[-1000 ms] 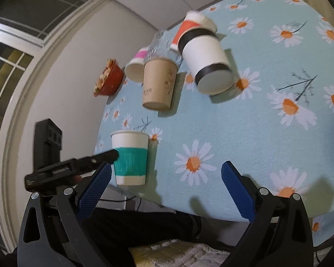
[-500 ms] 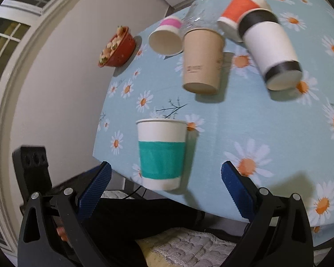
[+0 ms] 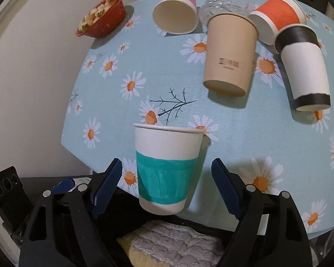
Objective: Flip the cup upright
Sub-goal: 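Lower the upright teal-banded cup onto the tablecloth with the right tool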
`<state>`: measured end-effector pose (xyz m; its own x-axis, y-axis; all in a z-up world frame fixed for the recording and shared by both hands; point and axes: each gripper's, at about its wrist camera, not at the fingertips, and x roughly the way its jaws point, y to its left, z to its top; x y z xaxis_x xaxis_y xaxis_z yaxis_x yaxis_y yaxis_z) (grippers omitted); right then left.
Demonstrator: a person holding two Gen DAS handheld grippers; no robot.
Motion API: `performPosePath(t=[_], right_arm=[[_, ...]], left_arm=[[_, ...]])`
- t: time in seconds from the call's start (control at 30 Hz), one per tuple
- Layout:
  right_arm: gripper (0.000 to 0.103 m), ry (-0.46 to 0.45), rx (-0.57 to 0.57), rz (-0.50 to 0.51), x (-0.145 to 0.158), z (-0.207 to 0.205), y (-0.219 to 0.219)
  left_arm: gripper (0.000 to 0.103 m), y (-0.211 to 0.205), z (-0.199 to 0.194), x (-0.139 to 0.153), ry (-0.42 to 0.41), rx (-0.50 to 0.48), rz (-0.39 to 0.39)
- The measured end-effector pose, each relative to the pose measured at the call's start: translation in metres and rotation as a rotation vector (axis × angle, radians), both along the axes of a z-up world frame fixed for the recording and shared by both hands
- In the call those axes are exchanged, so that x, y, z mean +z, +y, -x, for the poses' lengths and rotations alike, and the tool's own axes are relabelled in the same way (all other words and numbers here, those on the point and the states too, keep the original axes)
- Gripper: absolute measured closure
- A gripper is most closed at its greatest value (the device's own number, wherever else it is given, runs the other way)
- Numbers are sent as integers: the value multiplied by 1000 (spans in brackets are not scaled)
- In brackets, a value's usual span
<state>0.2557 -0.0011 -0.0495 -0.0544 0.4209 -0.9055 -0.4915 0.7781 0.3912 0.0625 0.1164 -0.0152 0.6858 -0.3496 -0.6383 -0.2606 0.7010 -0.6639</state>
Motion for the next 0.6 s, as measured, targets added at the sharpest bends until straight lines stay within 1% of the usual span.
performPosePath(t=[0.07, 0.13, 0.3, 0.37, 0.43, 0.6], right_arm=[[24, -13, 8, 35, -2, 0, 7], [30, -23, 19, 62, -3, 1, 12], [32, -21, 24, 106, -10, -2, 19], [32, -2, 17, 111, -15, -4, 21], [37, 16, 14, 104, -19, -5, 21], [37, 7, 19, 106, -18, -4, 23]], left_arm=[[28, 0, 0, -6, -3, 2, 26], [28, 0, -1, -10, -3, -3, 37], [28, -2, -2, -15, -5, -35, 45], [28, -1, -2, -19, -2, -44, 66], [28, -1, -3, -22, 1, -45, 67], [28, 2, -3, -27, 5, -45, 75]])
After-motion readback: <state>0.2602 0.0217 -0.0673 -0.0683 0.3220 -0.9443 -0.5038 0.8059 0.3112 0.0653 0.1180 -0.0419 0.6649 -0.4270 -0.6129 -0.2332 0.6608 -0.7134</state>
